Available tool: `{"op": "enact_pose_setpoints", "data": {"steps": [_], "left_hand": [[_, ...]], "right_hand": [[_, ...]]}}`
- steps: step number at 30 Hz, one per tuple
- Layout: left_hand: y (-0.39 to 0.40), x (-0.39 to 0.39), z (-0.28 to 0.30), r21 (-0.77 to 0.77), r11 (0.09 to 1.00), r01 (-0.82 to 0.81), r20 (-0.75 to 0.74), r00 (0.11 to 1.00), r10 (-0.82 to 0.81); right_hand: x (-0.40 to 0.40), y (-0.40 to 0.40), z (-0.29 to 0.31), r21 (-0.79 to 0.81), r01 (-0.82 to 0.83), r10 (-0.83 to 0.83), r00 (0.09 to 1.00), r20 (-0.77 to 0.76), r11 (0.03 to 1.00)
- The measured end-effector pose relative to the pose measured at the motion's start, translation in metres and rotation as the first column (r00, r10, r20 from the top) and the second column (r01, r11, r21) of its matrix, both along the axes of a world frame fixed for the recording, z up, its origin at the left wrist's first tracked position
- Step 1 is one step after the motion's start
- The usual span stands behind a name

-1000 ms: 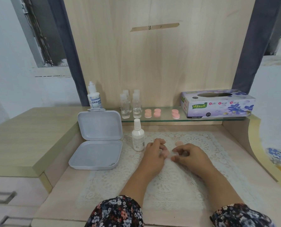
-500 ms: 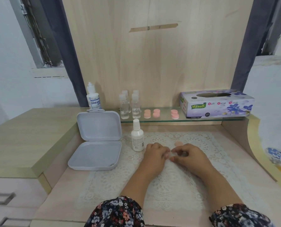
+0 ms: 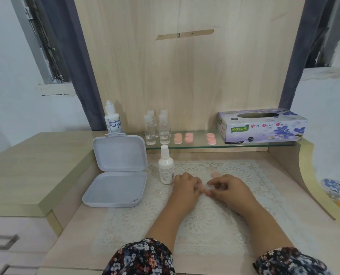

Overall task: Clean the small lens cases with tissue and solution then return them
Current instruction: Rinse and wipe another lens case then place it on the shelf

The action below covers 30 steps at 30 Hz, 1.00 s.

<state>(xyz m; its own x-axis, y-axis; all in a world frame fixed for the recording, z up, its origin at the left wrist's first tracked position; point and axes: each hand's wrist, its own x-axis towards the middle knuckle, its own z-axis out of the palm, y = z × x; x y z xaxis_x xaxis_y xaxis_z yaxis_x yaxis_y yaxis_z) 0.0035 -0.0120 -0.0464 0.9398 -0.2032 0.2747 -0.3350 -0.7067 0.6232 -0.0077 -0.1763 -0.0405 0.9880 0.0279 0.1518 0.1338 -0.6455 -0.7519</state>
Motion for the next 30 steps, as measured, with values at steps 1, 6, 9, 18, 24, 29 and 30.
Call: {"op": "enact_pose_setpoints", "data": {"steps": [1,6,9,18,24,29,30], "left_hand": [[0.0003,-0.0002,-0.0001,-0.005,1.000,0.014,-0.003,1.000,-0.014],[0.0040,-0.0013,0.0007,-0.088,0.994,0.058,-0.016,0.998,-0.060],[0.0017,0.0004,-0.0001,-0.096,0.994,-0.055,-0.035,0.998,0.052],[0.0001,0.0016,-0.0022,0.005,1.000,-0.011,0.029,1.000,0.011],[0.0026,-0.0016,-0.0014,-0.061,0.996,0.066,0.011,0.998,-0.065],[0.0014,-0.0010,-0.0010,-0.103,0.993,-0.050,-0.010,0.999,0.049],[0.0007,-0.0011,-0.0010,-0.089,0.995,-0.053,-0.006,0.999,0.052]], "right_hand": [[0.0003,-0.0001,-0.0002,0.001,-0.001,0.001,1.000,0.001,1.000],[0.0016,-0.0004,0.0001,-0.018,0.001,-0.001,1.000,0.002,1.000],[0.0013,0.0002,0.0000,0.001,0.001,-0.001,1.000,0.008,1.000],[0.0011,-0.0006,-0.0008,-0.026,-0.001,0.001,1.000,0.013,1.000],[0.0008,-0.0002,0.0002,-0.026,-0.004,0.004,1.000,0.007,1.000],[-0.0004,0.0008,0.0016,-0.016,-0.005,0.005,1.000,0.007,1.000],[-0.0008,0.0009,0.0018,-0.012,-0.006,0.006,1.000,0.008,1.000]]}}
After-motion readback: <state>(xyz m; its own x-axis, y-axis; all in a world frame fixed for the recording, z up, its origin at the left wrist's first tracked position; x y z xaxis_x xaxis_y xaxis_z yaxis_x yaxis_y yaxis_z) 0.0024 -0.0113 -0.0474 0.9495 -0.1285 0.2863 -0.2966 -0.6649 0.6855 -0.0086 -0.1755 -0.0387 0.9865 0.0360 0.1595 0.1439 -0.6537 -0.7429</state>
